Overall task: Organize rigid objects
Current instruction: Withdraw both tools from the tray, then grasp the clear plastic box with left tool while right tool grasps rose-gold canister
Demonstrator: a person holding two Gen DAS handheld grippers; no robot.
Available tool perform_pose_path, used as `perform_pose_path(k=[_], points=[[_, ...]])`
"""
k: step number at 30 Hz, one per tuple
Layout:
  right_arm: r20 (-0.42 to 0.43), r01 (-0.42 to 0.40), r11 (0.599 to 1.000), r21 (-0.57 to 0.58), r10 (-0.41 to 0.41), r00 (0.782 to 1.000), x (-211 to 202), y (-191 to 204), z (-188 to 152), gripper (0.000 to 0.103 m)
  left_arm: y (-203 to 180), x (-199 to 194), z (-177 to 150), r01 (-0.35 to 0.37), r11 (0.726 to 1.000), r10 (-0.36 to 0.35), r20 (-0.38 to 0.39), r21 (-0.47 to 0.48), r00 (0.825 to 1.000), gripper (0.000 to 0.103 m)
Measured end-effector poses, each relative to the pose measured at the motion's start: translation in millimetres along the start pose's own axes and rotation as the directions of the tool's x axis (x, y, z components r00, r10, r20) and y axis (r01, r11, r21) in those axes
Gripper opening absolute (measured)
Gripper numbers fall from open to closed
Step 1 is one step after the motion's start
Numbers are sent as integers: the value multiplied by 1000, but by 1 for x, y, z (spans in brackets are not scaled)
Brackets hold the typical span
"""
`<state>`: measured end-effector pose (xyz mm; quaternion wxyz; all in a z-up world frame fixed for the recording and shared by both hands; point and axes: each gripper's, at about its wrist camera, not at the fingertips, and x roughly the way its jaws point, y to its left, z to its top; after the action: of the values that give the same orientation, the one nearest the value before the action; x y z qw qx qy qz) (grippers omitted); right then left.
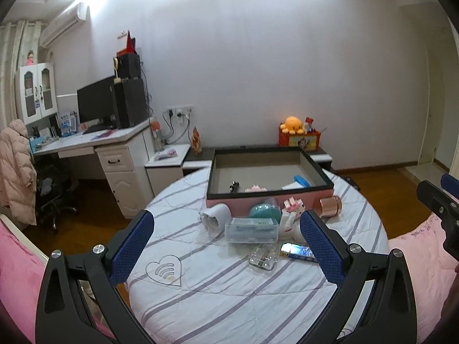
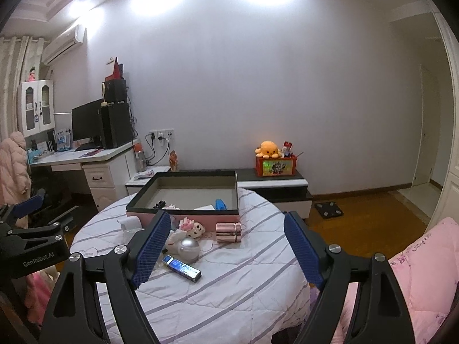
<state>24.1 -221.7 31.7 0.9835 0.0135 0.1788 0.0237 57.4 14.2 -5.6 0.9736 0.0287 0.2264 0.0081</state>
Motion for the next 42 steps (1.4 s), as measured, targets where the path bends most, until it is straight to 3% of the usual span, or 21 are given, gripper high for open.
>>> perform_pose_path(k=[5,10,19,26,38,39,41,42], points=[[-76,9,1000,-3,-9,997,34,-3,-1,84,-9,37,0,18,1000,-16,-90,20,996,103],[-187,-4,1000,-7,2,982,82,-5,-7,84,-19,88,-3,30,999,-22,-201,35,979,103],[-375,2,1000,2,-1,927,185,-10,-20,84,-26,170,-16,86,996,-65,-397,34,916,103],[-460,23,1000,-10,-24,888,236,-10,-31,84,-27,199,-22,125,992,-97,-467,29,879,103],[-501,20,999,-29,-32,865,270,-2,-42,84,-19,227,-31,154,988,-149,-519,-34,841,103],[-493,8,1000,-15,-14,870,271,-3,-42,83,-19,227,-31,152,988,-147,-519,-33,842,103],[-501,-8,1000,3,8,866,271,-4,-44,55,-20,228,-31,147,989,-138,-522,-24,842,103],[-515,-14,1000,11,18,857,271,-6,-45,55,-20,229,-31,144,989,-135,-523,-23,842,103]])
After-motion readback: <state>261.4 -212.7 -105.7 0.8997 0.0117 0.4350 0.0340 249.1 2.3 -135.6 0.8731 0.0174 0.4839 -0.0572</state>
